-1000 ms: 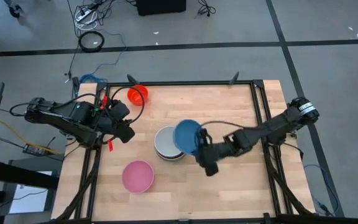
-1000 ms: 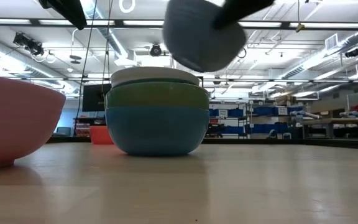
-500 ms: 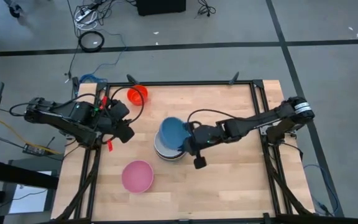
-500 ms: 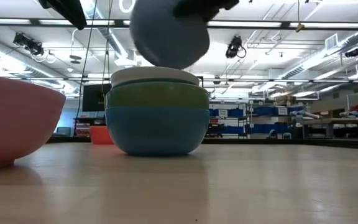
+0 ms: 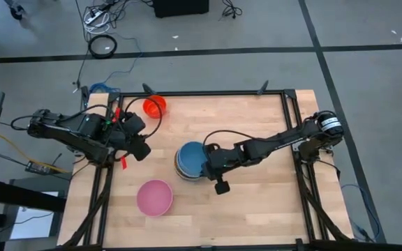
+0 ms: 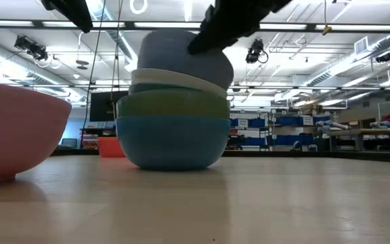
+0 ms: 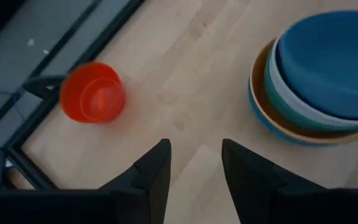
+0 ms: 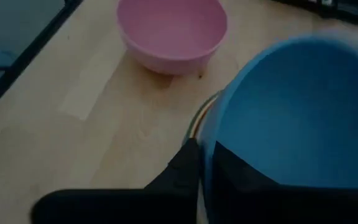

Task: Nest bowls inside each other
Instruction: Stack the blue bowl on top of the white bowl, then stack the pink bowl on top of the blue bowl

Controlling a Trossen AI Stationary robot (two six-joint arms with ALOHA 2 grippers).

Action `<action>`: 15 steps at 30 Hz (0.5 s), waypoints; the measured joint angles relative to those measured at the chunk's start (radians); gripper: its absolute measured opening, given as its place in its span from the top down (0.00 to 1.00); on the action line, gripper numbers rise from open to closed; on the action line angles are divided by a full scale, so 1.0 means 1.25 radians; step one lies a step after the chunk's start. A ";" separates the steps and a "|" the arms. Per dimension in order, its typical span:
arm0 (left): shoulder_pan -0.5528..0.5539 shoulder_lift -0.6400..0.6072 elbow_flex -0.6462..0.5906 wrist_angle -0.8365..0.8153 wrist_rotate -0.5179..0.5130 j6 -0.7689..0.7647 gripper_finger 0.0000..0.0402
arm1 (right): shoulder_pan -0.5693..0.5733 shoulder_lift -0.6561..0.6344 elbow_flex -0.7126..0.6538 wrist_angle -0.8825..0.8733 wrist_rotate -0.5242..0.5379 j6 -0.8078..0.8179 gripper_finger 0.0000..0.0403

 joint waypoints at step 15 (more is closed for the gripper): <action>-0.188 0.048 -0.069 0.218 0.246 -0.124 0.62 | 0.032 -0.054 -0.001 -0.043 0.127 0.055 0.68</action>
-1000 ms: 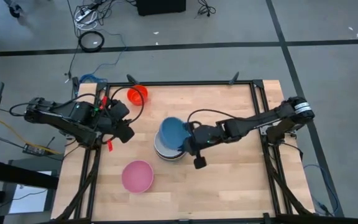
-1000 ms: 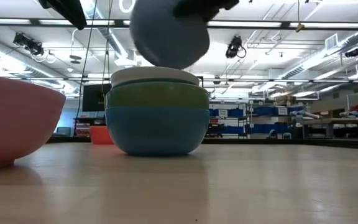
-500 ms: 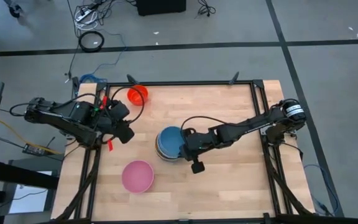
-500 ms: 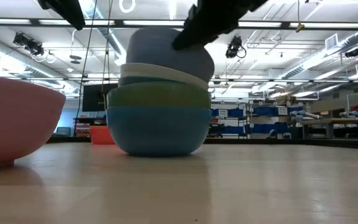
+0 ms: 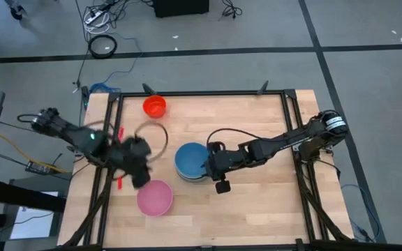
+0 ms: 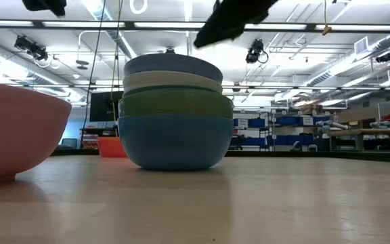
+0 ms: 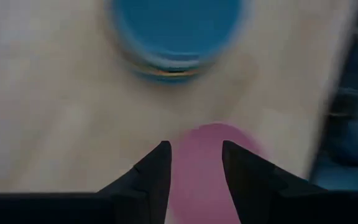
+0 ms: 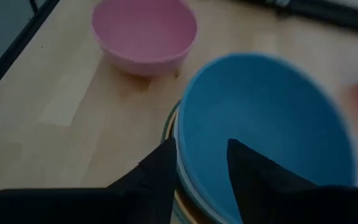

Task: Nest bowls inside each other
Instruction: Stack the pink bowl on top of the blue bowl

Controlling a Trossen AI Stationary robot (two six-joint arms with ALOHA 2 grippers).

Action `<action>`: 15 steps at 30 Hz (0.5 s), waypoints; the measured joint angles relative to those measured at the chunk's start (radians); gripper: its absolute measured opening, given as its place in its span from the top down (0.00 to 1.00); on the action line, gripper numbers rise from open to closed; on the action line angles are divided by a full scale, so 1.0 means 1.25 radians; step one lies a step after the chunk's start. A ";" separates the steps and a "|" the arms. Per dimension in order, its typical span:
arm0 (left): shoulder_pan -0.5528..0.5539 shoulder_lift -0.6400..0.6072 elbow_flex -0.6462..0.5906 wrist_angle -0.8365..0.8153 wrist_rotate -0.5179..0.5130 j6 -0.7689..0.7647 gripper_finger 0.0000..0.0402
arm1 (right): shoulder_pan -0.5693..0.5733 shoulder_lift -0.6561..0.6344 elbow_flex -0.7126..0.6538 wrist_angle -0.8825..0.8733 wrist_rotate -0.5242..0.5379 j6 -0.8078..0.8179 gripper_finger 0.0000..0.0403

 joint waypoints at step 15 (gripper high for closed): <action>-0.159 0.303 -0.050 0.232 0.103 -0.063 0.62 | 0.062 -0.241 0.000 -0.044 0.189 -0.003 0.68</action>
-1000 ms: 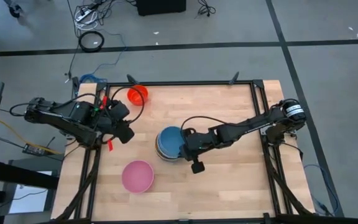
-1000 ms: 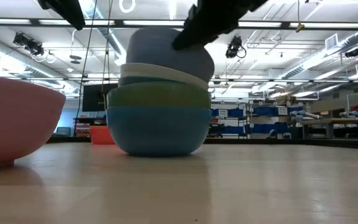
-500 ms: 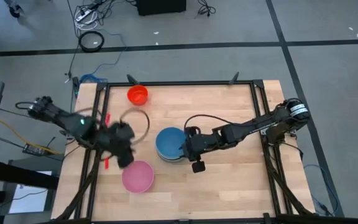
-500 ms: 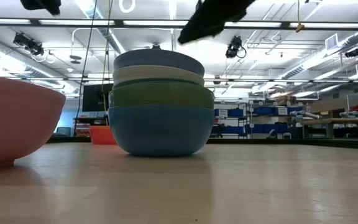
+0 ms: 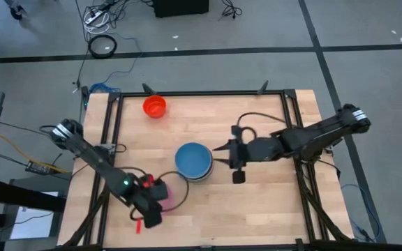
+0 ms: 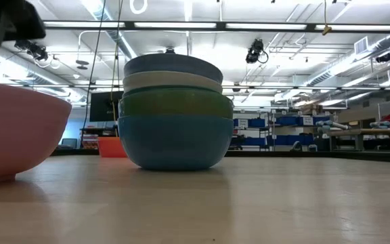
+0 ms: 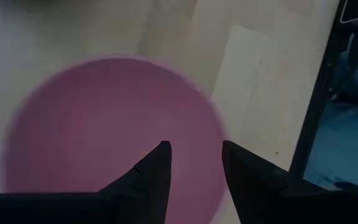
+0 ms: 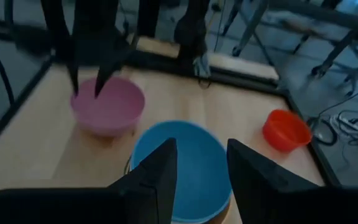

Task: Nest bowls inside each other
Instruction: Stack the pink bowl on top of the blue bowl

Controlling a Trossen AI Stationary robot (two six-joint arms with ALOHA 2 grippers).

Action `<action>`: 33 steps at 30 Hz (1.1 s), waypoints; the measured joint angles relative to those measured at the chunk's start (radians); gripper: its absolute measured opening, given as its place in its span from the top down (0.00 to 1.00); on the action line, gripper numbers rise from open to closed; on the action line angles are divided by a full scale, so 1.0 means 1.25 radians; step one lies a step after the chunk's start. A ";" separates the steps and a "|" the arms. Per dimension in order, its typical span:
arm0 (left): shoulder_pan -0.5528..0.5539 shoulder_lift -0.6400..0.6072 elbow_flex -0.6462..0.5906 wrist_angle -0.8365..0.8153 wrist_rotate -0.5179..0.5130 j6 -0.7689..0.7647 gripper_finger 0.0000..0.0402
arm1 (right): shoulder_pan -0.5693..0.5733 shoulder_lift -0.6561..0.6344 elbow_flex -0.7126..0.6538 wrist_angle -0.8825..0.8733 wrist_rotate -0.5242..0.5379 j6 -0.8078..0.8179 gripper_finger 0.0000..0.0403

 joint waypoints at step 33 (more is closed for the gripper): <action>-0.034 0.145 0.000 0.075 -0.012 -0.128 0.62 | 0.036 -0.014 0.000 -0.046 0.003 0.048 0.68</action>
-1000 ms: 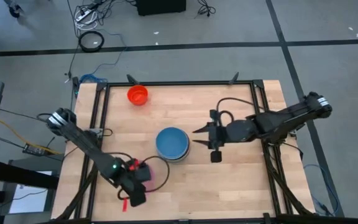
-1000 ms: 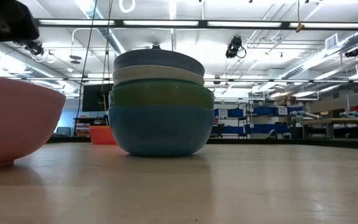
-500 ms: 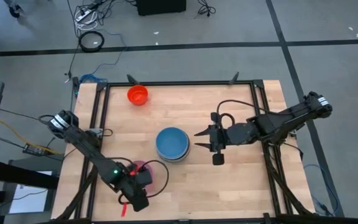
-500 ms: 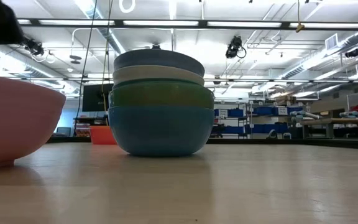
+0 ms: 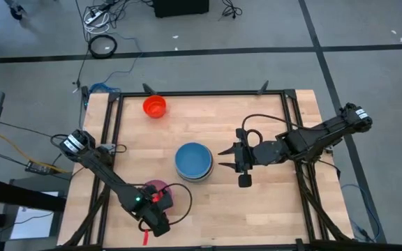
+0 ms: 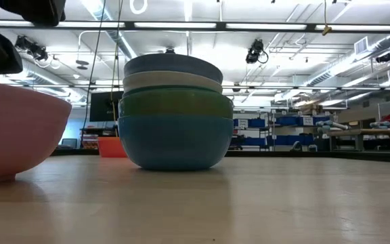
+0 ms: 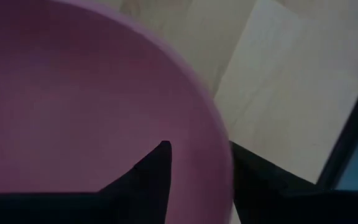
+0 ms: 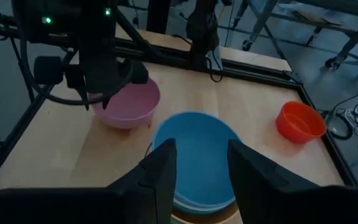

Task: Nest bowls inside each other
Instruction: Stack the pink bowl on top of the blue bowl

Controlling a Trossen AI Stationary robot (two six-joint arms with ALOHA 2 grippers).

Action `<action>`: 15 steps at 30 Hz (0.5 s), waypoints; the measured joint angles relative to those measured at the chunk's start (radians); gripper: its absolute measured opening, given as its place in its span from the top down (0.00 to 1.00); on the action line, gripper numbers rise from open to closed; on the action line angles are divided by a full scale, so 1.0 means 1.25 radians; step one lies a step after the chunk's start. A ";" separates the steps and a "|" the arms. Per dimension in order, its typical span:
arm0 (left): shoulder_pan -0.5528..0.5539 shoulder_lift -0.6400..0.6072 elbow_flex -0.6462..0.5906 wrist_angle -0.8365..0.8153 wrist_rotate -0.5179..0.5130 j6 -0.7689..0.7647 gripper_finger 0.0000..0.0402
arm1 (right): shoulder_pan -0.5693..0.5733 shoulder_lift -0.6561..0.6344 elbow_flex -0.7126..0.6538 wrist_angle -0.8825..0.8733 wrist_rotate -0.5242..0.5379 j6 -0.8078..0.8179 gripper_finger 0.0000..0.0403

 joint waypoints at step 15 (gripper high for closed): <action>-0.002 0.002 0.005 -0.027 -0.034 0.027 0.98 | 0.001 0.000 0.000 -0.002 0.001 -0.001 0.68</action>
